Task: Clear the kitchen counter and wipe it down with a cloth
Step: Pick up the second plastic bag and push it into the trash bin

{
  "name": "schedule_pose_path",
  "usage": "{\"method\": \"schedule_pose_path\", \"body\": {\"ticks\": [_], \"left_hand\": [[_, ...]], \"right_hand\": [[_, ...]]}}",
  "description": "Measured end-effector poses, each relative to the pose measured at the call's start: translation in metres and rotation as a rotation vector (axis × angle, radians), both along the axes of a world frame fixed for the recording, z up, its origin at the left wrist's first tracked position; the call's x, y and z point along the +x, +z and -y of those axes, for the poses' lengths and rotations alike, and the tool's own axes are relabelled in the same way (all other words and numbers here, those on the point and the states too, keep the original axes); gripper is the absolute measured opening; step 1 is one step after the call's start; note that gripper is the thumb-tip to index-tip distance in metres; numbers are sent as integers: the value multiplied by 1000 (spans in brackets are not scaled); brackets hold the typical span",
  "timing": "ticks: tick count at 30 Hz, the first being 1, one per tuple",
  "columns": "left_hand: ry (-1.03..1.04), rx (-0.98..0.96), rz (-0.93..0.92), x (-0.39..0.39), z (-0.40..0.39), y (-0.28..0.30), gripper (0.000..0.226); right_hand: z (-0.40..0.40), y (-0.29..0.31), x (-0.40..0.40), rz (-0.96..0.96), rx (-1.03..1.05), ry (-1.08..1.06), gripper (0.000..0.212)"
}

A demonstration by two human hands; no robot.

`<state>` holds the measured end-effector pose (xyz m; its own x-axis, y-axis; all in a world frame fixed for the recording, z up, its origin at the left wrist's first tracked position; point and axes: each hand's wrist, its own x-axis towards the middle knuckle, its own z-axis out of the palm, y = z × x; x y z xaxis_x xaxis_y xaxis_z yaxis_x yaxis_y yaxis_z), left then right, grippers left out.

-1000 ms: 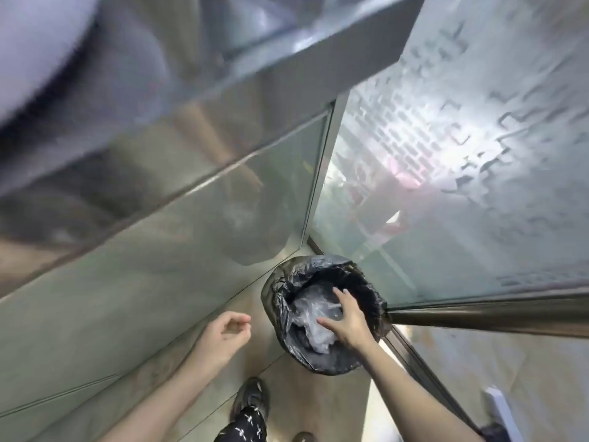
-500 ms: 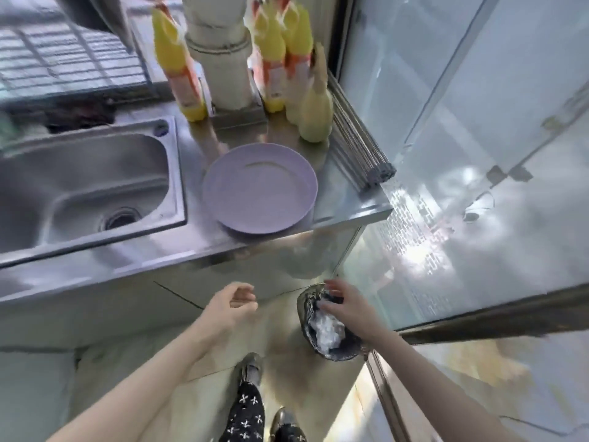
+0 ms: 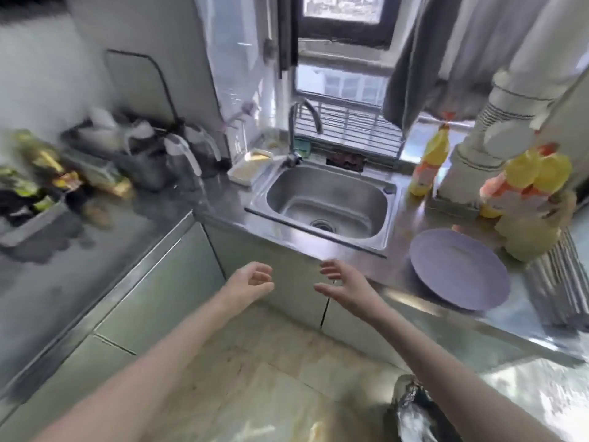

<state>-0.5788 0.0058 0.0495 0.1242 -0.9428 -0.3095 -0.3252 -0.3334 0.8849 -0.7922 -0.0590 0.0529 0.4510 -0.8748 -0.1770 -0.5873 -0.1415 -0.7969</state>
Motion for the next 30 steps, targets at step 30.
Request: {"method": "schedule_pose_path", "body": {"ticks": [30], "left_hand": [[673,598,866,493,-416,-50,74]], "right_hand": [[-224,-60,661,-565,-613,1121,71]]}}
